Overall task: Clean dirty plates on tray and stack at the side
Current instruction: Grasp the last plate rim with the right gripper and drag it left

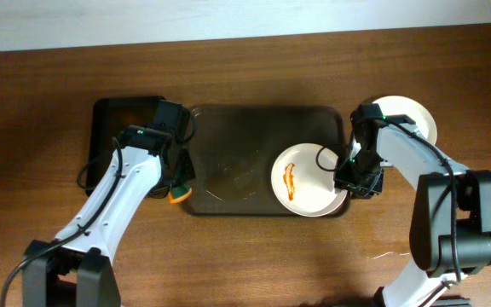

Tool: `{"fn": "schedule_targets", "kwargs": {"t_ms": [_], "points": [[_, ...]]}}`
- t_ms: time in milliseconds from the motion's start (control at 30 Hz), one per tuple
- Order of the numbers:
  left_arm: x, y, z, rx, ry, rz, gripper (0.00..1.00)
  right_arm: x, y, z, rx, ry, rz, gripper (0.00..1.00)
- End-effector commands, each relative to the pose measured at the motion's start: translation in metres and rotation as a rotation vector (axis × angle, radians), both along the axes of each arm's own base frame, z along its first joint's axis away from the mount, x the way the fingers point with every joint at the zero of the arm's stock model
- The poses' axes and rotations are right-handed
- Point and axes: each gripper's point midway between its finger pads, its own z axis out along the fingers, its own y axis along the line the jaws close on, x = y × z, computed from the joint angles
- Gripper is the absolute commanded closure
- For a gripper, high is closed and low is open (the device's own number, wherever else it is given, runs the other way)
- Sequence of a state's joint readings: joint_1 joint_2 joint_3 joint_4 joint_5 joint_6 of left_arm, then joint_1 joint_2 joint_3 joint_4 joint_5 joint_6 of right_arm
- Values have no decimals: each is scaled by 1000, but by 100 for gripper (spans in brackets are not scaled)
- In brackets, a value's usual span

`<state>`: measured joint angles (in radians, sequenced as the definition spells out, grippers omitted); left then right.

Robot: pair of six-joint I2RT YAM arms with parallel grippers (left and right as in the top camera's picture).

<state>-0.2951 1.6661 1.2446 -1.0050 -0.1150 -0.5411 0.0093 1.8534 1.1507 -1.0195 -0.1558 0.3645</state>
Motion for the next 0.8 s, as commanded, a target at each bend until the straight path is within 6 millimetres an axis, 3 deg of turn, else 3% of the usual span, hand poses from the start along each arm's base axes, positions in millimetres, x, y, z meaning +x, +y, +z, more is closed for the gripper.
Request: {"fn": "schedule_targets", "kwargs": {"t_ms": [0,100,367,533,667,767], "points": [[-1,0,0,-2,5,-17,100,17,3,28,-2,-16,-1,64],[-1,0,0,-3,4,-17,100,12,1,38,-14,17,14,64],[-1,0,0,-3,4,-17,100,-6,8,0,32,25,22,63],[-1,0,0,-3,4,-17,100,-8,8,1,31,34,21,64],[-1,0,0,-3,4,-17,100,-6,1,19,-14,62,4,64],[-1,0,0,-2,5,-17,100,-6,2,18,-13,63,9,64]]}}
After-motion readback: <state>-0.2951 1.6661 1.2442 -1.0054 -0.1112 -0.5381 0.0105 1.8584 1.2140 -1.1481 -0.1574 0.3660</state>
